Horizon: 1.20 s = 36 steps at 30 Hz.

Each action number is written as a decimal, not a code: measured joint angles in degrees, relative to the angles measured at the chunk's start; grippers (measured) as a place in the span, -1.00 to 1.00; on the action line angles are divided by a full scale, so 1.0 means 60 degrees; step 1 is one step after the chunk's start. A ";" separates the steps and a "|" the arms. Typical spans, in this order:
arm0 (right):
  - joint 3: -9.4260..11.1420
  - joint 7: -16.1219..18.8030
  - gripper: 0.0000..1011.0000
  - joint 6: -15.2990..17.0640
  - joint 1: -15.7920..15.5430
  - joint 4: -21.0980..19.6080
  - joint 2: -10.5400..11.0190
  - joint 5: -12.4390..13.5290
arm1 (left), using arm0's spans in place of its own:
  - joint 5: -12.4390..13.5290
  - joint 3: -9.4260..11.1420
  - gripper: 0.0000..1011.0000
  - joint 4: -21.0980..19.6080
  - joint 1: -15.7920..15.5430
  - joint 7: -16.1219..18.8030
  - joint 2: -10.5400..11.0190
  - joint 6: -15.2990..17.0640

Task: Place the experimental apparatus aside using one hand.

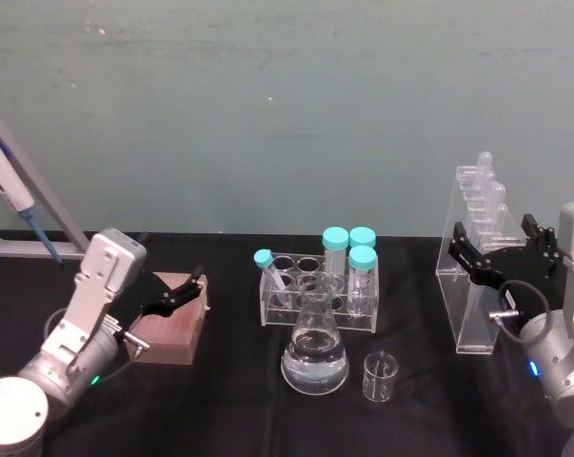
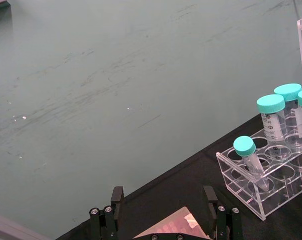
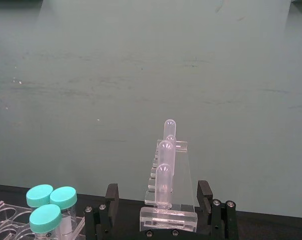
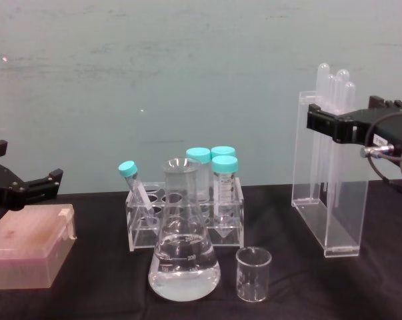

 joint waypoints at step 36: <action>0.0652 0.0436 0.98 -0.0010 0.0247 0.0545 -0.0813 -0.0714 | 0.0000 0.0001 0.98 0.0000 0.0000 0.0000 0.0000 0.0000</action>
